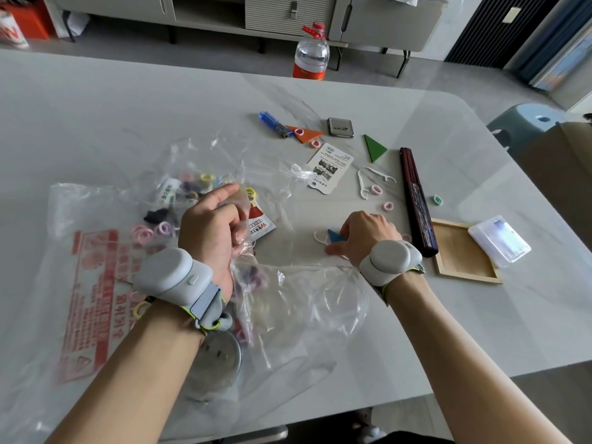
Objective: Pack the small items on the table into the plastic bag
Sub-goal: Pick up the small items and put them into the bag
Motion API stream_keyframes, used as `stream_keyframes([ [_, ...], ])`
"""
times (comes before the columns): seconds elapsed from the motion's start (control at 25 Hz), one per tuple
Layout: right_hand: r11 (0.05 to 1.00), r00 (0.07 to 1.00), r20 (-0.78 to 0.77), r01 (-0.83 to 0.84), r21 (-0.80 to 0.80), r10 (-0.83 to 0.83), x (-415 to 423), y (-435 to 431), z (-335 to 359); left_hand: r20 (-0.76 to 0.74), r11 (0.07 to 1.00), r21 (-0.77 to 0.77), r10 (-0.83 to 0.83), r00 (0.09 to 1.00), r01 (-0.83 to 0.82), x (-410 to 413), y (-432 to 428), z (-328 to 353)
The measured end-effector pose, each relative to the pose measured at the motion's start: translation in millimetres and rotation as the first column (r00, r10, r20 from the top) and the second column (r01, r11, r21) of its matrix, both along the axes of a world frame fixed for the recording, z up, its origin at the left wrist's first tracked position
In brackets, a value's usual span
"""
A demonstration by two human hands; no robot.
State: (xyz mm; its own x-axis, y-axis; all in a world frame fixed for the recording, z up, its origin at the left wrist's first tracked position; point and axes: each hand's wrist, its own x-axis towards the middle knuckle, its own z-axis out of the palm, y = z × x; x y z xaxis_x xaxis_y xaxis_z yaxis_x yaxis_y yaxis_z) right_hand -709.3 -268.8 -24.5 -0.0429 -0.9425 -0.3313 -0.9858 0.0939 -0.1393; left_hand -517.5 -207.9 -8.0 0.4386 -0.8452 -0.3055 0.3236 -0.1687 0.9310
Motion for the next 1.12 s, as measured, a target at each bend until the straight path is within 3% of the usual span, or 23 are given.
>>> stream_keyframes([
  [0.4,0.999,0.999,0.036,-0.007,0.043,0.005,10.6,6.1,7.2,-0.020,1.000,0.008,0.001,1.000,0.000,1.2,2.5,0.7],
  [0.52,0.998,0.997,-0.055,-0.056,0.017,0.057,16.0,10.3,11.7,-0.033,1.000,0.004,-0.002,0.999,0.002,1.0,2.0,0.4],
  [0.64,0.970,0.954,-0.220,-0.228,-0.085,0.205,25.8,19.4,11.3,-0.032,1.000,-0.002,0.000,0.999,0.000,2.8,1.5,-0.3],
  [0.72,0.960,0.941,-0.235,-0.268,-0.077,0.243,26.4,20.6,9.3,-0.023,1.000,-0.010,0.004,1.000,-0.004,3.1,1.5,-0.3],
  [0.8,0.980,0.974,-0.133,-0.193,-0.051,0.185,20.9,14.9,8.2,-0.020,1.000,-0.011,0.002,1.000,-0.002,3.6,1.7,-0.4],
  [0.88,0.997,0.988,0.149,-0.036,-0.063,0.045,17.8,9.2,10.2,-0.020,1.000,-0.007,-0.016,1.000,0.016,4.8,1.3,-2.0],
  [1.0,0.991,0.751,0.646,0.111,0.074,-0.133,33.8,12.9,11.3,-0.012,0.999,-0.010,-0.036,0.999,0.036,6.1,2.1,-2.9],
  [1.12,0.962,0.433,0.866,0.013,0.273,-0.251,71.3,23.9,13.4,-0.009,0.999,-0.008,-0.036,0.999,0.036,9.9,1.2,-1.8],
])
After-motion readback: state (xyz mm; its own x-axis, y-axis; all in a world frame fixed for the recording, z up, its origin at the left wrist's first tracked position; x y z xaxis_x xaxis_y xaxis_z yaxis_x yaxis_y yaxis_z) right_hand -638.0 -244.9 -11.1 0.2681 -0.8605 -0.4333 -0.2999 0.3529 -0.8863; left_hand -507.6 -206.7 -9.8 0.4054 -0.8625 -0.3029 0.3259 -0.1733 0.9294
